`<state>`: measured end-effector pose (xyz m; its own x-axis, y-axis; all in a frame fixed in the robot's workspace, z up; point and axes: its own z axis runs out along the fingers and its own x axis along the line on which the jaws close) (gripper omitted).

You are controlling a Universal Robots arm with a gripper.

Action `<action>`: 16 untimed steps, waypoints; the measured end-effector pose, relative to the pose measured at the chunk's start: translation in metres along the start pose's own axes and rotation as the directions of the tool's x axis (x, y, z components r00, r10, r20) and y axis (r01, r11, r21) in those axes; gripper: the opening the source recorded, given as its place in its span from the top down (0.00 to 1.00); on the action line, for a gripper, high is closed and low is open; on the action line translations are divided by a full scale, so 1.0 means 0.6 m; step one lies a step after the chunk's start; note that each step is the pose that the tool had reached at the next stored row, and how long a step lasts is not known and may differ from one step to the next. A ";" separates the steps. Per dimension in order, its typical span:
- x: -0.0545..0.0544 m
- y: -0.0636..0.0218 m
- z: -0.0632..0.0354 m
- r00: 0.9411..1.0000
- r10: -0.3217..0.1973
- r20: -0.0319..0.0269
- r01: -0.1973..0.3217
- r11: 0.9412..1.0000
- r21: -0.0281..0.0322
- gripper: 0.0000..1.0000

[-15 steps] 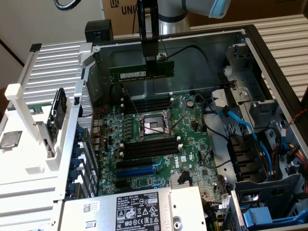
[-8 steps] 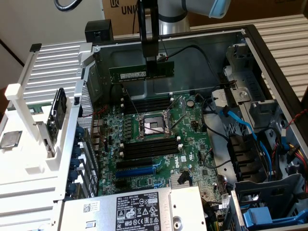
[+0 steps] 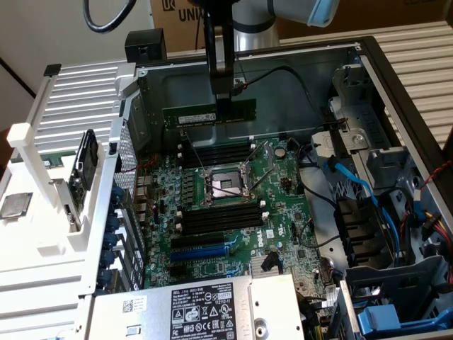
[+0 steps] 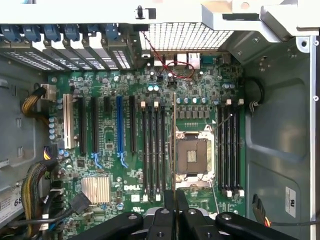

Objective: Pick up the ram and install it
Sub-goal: 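Insert the ram into the slot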

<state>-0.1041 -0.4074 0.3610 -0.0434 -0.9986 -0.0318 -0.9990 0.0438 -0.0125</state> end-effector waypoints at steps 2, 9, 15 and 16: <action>0.000 0.000 0.006 1.000 0.000 0.000 0.000 1.000 0.000 0.88; 0.001 0.000 0.027 1.000 0.000 0.001 0.000 1.000 0.000 0.88; 0.002 -0.002 0.045 1.000 0.000 0.001 0.000 1.000 0.000 0.88; 0.004 -0.004 0.048 1.000 0.000 0.002 0.000 1.000 0.000 0.88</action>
<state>-0.1014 -0.4088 0.3319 -0.0434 -0.9985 -0.0333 -0.9990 0.0438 -0.0121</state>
